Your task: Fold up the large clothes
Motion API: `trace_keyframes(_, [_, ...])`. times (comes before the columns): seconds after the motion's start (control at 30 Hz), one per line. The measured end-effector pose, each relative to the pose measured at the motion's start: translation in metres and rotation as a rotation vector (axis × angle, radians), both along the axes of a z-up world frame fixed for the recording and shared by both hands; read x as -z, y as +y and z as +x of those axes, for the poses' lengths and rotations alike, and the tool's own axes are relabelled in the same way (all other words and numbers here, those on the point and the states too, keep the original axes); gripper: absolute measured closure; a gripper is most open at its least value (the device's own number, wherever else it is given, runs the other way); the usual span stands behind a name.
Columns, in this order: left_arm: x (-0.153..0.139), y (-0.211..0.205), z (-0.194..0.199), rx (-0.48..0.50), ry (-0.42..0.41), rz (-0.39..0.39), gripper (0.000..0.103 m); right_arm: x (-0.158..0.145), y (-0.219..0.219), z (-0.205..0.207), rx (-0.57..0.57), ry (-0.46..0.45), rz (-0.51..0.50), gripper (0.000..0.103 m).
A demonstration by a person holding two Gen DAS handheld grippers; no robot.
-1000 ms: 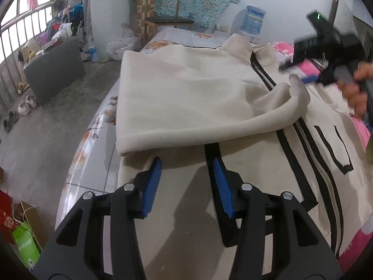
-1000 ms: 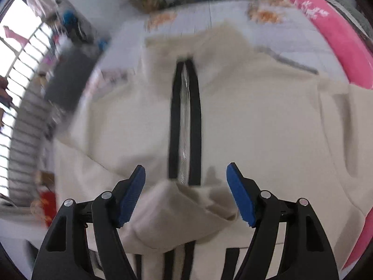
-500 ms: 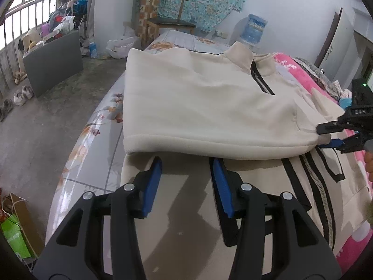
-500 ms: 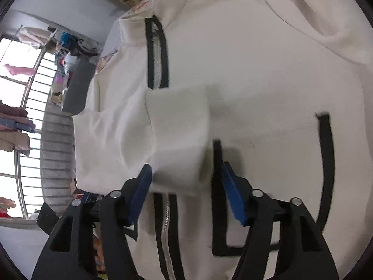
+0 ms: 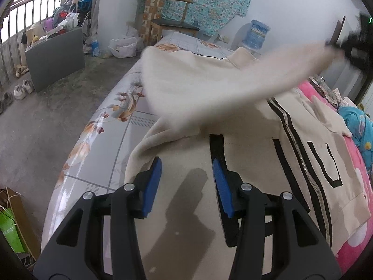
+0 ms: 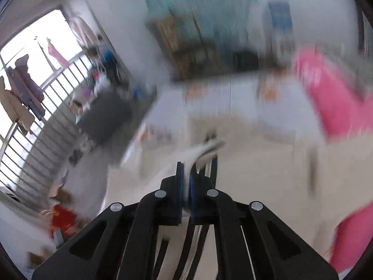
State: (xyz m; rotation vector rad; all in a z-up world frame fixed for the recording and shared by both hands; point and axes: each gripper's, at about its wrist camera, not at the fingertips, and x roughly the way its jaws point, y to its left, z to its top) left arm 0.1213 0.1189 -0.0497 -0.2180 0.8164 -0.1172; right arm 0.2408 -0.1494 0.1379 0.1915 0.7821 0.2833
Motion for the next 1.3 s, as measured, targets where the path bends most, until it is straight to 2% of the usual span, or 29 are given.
trace_keyframes(0.03, [0.0,0.0,0.0,-0.004,0.001,-0.001,0.058,-0.009,-0.002,-0.002,0.002,-0.039,-0.024,0.098])
trace_keyframes(0.1, [0.0,0.001,0.0,-0.009,0.001,-0.001,0.058,-0.005,-0.01,-0.003,0.016,-0.04,-0.05,0.098])
trace_keyframes(0.27, [0.001,0.001,-0.002,-0.02,0.001,0.0,0.058,0.076,-0.046,0.005,0.137,0.128,-0.125,0.098])
trace_keyframes(0.37, [0.0,-0.001,-0.002,-0.018,0.004,0.019,0.058,0.089,-0.075,0.005,0.22,0.129,-0.053,0.098])
trace_keyframes(0.47, [0.0,-0.003,-0.002,-0.02,0.006,0.033,0.058,0.09,-0.093,0.002,0.236,0.125,0.027,0.098])
trace_keyframes(0.7, [-0.001,-0.002,-0.001,-0.028,0.008,0.039,0.058,0.148,-0.113,0.015,0.225,0.288,0.095,0.097])
trace_keyframes(0.8, [-0.001,-0.003,-0.001,-0.027,0.014,0.056,0.058,0.149,-0.127,0.012,0.247,0.261,0.068,0.091])
trace_keyframes(0.9, [-0.002,-0.006,0.001,-0.028,0.019,0.08,0.058,0.147,-0.132,0.005,0.24,0.249,0.088,0.068])
trace_keyframes(1.0, [-0.002,-0.006,0.002,-0.03,0.023,0.089,0.058,0.154,-0.126,-0.002,0.255,0.262,0.015,0.067])
trace_keyframes(1.07, [-0.002,-0.007,0.002,-0.031,0.023,0.084,0.058,0.152,-0.119,-0.012,0.255,0.216,-0.018,0.067])
trace_keyframes(1.13, [-0.002,-0.007,0.002,-0.031,0.028,0.082,0.058,0.147,-0.103,-0.02,0.206,0.171,-0.053,0.067])
trace_keyframes(1.2, [-0.002,-0.008,0.003,-0.024,0.033,0.086,0.058,0.149,-0.079,-0.026,0.124,0.132,-0.14,0.067])
trace_keyframes(1.27, [-0.003,-0.008,0.005,-0.009,0.044,0.083,0.056,0.159,-0.062,-0.029,0.076,0.14,-0.217,0.067])
trace_keyframes(1.3, [-0.004,-0.007,0.006,-0.005,0.051,0.075,0.053,0.171,-0.056,-0.026,0.066,0.177,-0.265,0.067])
